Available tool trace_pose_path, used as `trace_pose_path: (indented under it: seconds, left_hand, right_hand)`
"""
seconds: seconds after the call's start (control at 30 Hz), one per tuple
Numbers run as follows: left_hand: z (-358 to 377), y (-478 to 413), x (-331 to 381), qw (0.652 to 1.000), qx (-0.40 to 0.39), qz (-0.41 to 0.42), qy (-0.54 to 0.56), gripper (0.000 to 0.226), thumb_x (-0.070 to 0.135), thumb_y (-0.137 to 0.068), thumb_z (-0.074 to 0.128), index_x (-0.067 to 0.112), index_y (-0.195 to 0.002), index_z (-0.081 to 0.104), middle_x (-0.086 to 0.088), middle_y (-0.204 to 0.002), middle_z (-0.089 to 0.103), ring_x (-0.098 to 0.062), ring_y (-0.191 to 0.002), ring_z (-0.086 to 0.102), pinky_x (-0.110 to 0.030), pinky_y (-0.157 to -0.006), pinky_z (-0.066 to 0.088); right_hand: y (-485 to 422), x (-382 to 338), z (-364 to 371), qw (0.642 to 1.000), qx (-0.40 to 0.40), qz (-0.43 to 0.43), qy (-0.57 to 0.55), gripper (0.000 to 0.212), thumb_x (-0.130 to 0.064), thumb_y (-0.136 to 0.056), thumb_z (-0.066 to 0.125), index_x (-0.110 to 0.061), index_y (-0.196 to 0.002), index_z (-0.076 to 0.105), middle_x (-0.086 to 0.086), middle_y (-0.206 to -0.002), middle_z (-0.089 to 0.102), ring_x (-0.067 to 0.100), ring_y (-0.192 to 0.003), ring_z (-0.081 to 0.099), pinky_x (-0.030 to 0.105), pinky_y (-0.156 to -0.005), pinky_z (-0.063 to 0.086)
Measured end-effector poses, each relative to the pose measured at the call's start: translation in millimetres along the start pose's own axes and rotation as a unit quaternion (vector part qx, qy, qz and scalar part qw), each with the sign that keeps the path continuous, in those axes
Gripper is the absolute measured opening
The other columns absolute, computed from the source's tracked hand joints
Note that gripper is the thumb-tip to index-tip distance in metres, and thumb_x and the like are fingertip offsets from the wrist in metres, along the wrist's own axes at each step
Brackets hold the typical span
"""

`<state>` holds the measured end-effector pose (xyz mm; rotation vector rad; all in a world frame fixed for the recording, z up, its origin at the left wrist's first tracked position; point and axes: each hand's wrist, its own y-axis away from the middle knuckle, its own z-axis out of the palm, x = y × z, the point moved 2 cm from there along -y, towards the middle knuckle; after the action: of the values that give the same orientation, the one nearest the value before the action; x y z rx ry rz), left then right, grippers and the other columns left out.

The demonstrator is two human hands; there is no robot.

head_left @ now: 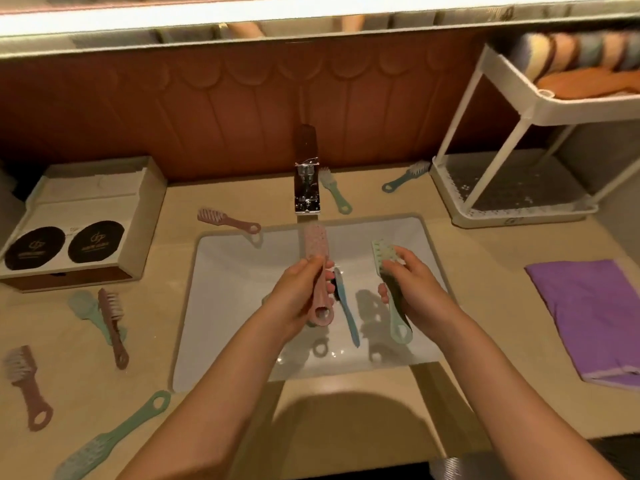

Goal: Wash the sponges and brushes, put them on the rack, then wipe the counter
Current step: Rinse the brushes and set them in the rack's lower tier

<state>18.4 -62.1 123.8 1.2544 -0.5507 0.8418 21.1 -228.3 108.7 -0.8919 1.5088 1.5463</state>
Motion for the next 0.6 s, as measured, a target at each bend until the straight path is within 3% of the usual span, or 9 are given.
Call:
trace_pose_path:
  seconds: [0.13,0.27,0.4,0.53,0.6]
  left_hand:
    - [63,-18,0,0.998,-0.039,0.002,-0.058,0.019,0.006,-0.098,0.041,0.010,-0.111,0.054,-0.005,-0.087,0.055,-0.012,-0.074,0.055,-0.025,-0.066,0.050]
    - [118,-36,-5,0.996,-0.038,0.025,-0.077,0.020,0.002,-0.093,0.051,0.006,-0.111,0.056,-0.008,-0.085,0.063,-0.009,-0.068,0.064,-0.020,-0.057,0.056]
    - [169,-55,-14,0.998,-0.015,0.019,-0.052,0.008,0.005,-0.088,0.060,0.009,-0.095,0.057,-0.009,-0.078,0.065,-0.009,-0.062,0.064,-0.018,-0.052,0.055]
    - [213,-75,-23,0.996,-0.023,0.004,-0.083,0.006,0.006,-0.088,0.060,0.012,-0.091,0.059,-0.006,-0.076,0.064,-0.010,-0.064,0.059,-0.021,-0.056,0.049]
    - [230,-84,-25,0.996,-0.036,-0.011,-0.078,0.006,0.006,-0.090,0.058,0.011,-0.092,0.061,-0.006,-0.076,0.062,-0.011,-0.063,0.055,-0.020,-0.055,0.047]
  right_hand:
    - [-15,-15,-59,0.999,0.028,-0.022,-0.012,0.044,-0.002,-0.095,0.047,-0.016,-0.137,0.042,0.013,-0.106,0.060,0.014,-0.065,0.056,0.021,-0.058,0.052]
    - [-27,-24,-116,0.996,0.058,-0.007,-0.063,0.043,-0.003,-0.094,0.049,-0.011,-0.136,0.042,0.011,-0.085,0.062,0.016,-0.059,0.058,0.018,-0.049,0.052]
    - [-39,-28,-171,0.993,0.082,0.011,-0.087,0.026,-0.009,-0.096,0.047,-0.012,-0.122,0.054,0.011,-0.083,0.064,0.016,-0.057,0.059,0.022,-0.047,0.053]
    - [-58,-24,-215,0.992,0.112,0.025,-0.054,0.026,-0.015,-0.098,0.046,-0.022,-0.122,0.053,0.009,-0.078,0.056,0.015,-0.051,0.048,0.018,-0.036,0.041]
    - [-69,-24,-232,0.994,0.096,0.026,-0.051,0.018,-0.016,-0.098,0.045,-0.022,-0.109,0.058,0.006,-0.070,0.050,0.013,-0.048,0.043,0.018,-0.035,0.035]
